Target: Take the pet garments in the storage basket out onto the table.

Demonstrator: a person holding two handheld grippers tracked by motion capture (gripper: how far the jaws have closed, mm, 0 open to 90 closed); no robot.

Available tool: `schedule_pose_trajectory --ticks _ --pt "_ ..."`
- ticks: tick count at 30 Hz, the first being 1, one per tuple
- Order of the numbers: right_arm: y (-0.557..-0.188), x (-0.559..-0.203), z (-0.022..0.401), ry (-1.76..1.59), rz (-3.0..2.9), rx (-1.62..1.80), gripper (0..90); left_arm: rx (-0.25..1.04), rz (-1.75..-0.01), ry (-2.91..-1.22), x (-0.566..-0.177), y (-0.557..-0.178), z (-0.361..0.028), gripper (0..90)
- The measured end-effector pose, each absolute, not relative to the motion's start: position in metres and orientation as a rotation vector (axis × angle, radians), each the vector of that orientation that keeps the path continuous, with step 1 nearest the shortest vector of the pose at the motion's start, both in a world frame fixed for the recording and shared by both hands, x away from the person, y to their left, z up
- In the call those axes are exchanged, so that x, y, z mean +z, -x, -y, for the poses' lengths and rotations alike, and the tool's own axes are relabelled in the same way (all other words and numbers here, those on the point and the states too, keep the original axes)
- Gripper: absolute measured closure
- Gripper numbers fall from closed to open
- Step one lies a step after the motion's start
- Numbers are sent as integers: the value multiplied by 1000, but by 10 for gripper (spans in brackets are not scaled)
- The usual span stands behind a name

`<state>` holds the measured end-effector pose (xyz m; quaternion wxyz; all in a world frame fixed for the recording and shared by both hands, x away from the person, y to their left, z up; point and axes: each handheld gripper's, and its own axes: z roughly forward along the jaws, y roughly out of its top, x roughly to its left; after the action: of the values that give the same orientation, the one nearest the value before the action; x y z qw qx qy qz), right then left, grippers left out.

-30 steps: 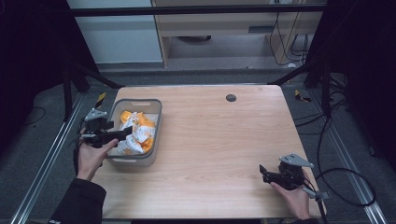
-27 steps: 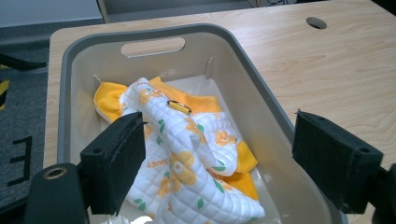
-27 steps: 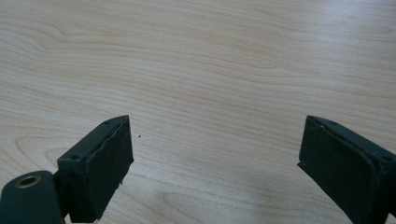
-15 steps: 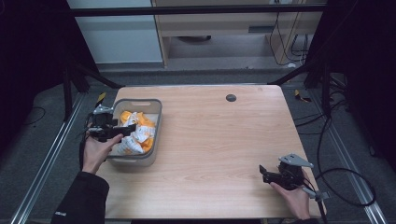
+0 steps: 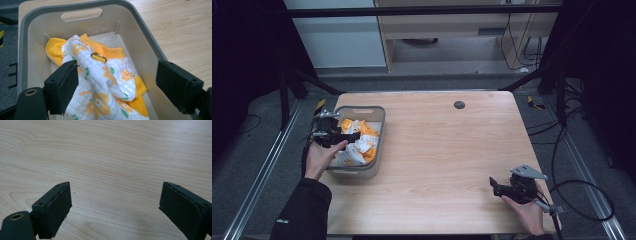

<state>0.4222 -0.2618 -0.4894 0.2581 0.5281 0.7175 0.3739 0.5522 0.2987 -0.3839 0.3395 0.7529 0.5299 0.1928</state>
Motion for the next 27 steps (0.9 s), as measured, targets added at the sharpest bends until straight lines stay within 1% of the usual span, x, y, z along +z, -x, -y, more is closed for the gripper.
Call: schedule_pose_trajectory --ticks 17,27 --pt "-423 -490 262 -1432 -1961 1012 105 466 -1440 -2059 -400 -568 -293 182" --pt "-423 -491 261 -1436 -1969 1010 105 457 -1473 -2087 -406 -571 -292 224"
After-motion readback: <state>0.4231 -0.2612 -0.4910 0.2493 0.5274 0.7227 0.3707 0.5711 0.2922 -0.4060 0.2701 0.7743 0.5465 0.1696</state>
